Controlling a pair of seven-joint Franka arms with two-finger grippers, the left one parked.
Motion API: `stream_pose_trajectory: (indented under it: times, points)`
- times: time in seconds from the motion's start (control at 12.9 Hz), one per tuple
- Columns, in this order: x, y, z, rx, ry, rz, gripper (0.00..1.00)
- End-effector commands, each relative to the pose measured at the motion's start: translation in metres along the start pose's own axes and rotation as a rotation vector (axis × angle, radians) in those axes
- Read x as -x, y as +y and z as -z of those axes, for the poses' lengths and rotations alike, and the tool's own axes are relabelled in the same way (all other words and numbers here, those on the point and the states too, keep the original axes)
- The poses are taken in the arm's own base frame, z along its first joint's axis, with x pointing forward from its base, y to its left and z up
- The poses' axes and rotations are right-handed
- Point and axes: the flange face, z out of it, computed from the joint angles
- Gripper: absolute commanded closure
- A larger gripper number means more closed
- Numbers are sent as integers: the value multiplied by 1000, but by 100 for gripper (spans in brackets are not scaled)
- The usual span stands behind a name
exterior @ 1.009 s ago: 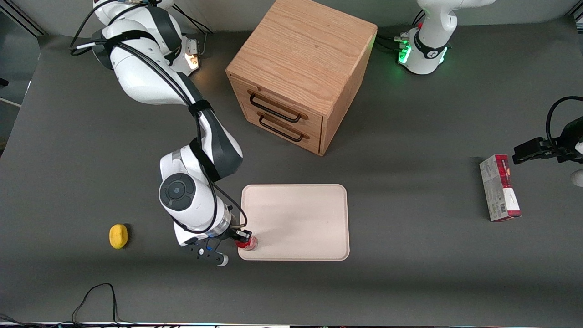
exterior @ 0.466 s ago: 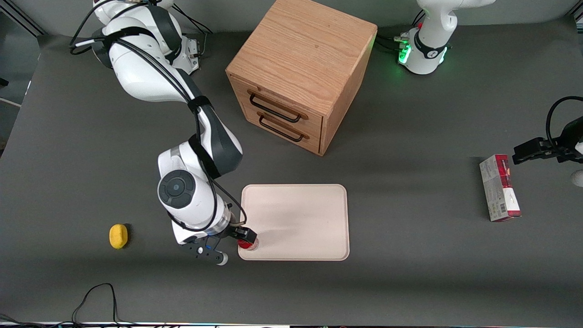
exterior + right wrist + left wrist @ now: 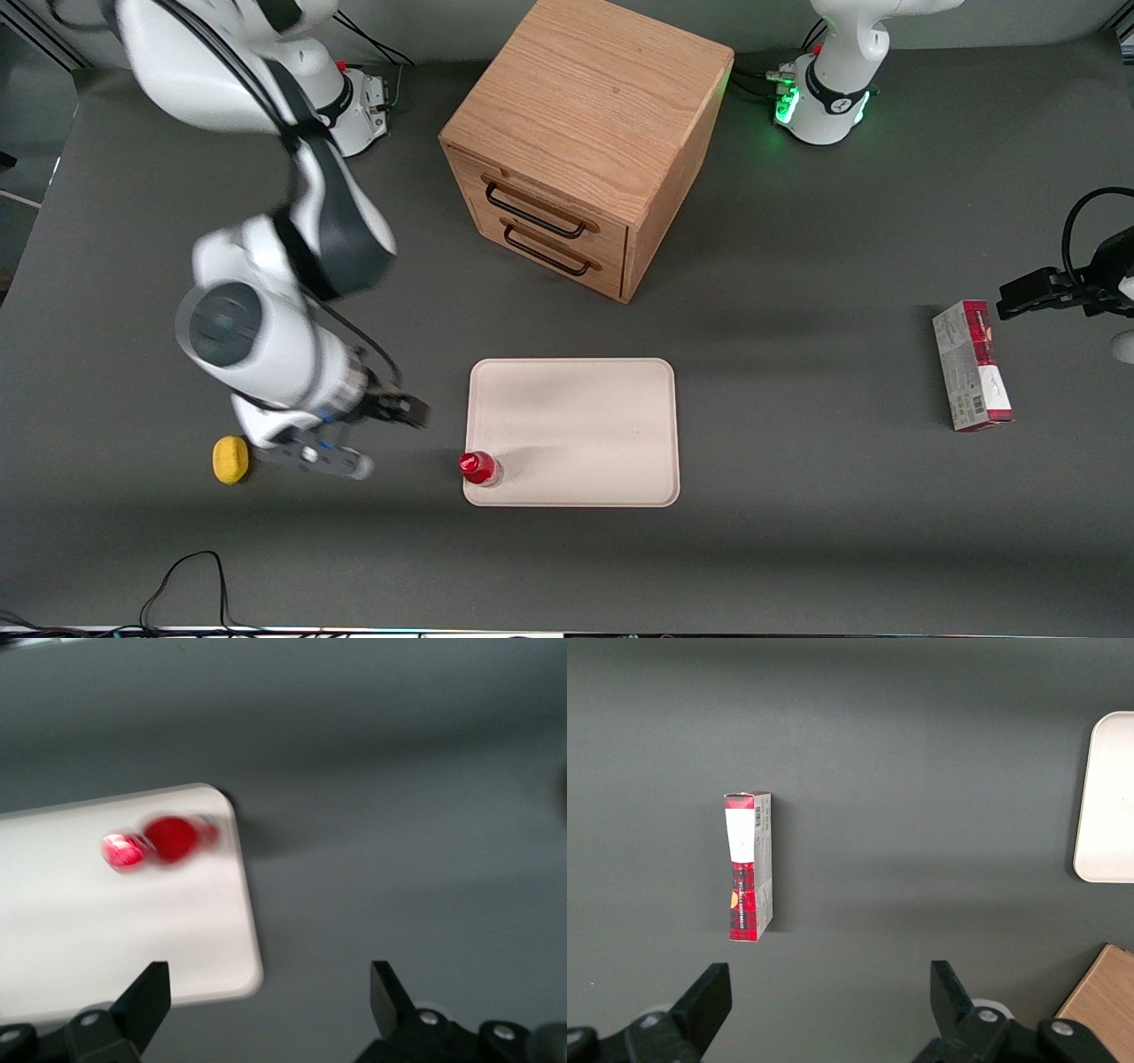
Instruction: Place coke bottle on tray
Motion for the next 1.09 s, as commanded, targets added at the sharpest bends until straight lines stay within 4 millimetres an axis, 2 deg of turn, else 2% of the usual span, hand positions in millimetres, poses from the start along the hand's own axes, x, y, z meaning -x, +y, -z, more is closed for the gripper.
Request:
stream_pose_trajectory:
  times: [0.0, 0.31, 0.39, 0.54, 1.01]
  points:
    - [69, 73, 39, -10, -35, 96, 0]
    - [120, 139, 80, -27, -31, 171, 0]
    - [125, 146, 86, -26, -52, 196, 0]
    - [122, 177, 95, -23, -94, 204, 0]
    - [131, 195, 126, -25, -139, 207, 0]
